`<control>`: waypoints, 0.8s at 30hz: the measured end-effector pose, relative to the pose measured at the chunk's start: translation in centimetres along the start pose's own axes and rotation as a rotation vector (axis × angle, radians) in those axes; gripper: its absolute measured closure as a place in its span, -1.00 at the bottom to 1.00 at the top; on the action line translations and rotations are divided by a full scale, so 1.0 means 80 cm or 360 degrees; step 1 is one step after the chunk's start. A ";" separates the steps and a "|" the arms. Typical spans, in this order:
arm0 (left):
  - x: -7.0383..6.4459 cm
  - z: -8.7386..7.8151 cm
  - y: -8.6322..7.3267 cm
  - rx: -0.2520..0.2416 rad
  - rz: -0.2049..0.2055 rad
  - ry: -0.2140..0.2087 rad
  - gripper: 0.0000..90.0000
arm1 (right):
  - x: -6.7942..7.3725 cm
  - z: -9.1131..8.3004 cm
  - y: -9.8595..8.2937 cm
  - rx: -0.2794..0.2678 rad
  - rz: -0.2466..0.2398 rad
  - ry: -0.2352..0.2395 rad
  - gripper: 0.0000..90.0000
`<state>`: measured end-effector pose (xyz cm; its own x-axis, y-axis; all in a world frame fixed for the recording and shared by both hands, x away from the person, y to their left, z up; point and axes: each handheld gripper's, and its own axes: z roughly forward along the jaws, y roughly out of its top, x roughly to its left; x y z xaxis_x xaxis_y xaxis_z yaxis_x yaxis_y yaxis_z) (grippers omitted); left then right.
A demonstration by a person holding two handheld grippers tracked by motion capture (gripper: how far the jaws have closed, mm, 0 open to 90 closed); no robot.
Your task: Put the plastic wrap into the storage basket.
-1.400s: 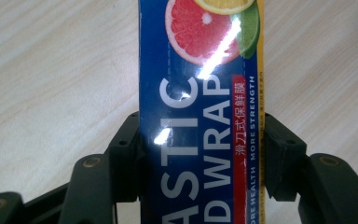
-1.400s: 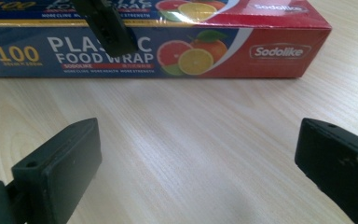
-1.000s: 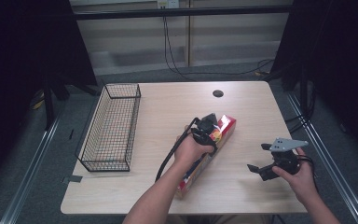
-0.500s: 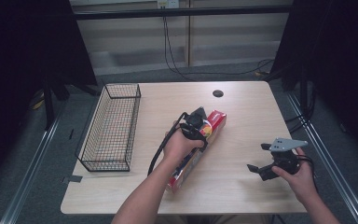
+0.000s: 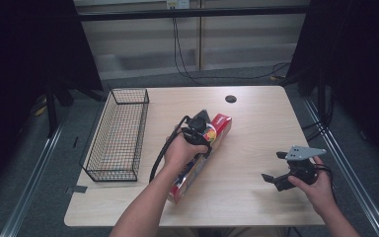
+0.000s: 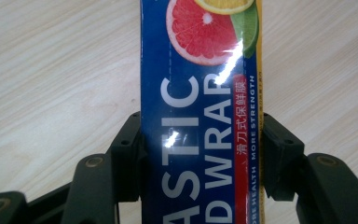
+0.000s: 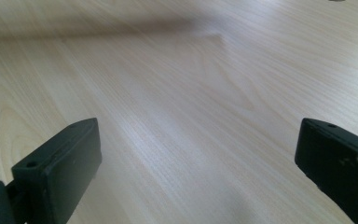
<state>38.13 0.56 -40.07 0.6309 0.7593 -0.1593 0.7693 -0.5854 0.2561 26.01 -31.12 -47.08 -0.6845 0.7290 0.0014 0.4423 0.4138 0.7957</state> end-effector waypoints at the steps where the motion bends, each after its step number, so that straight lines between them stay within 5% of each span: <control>1: 0.002 -0.002 -0.001 0.0007 -0.0002 -0.0005 -0.03 | 0.000 0.000 0.000 -0.0001 0.0002 0.0004 -0.99; 24: 0.033 -0.041 -0.011 0.0000 -0.0107 0.0034 -0.03 | 0.001 0.000 0.001 -0.0003 0.0001 0.0003 -0.99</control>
<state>38.75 3.98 -37.62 0.5755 0.8028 -0.1556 0.8097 -0.5328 0.2458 25.99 -31.08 -47.00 -0.6855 0.7280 0.0032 0.4416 0.4123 0.7968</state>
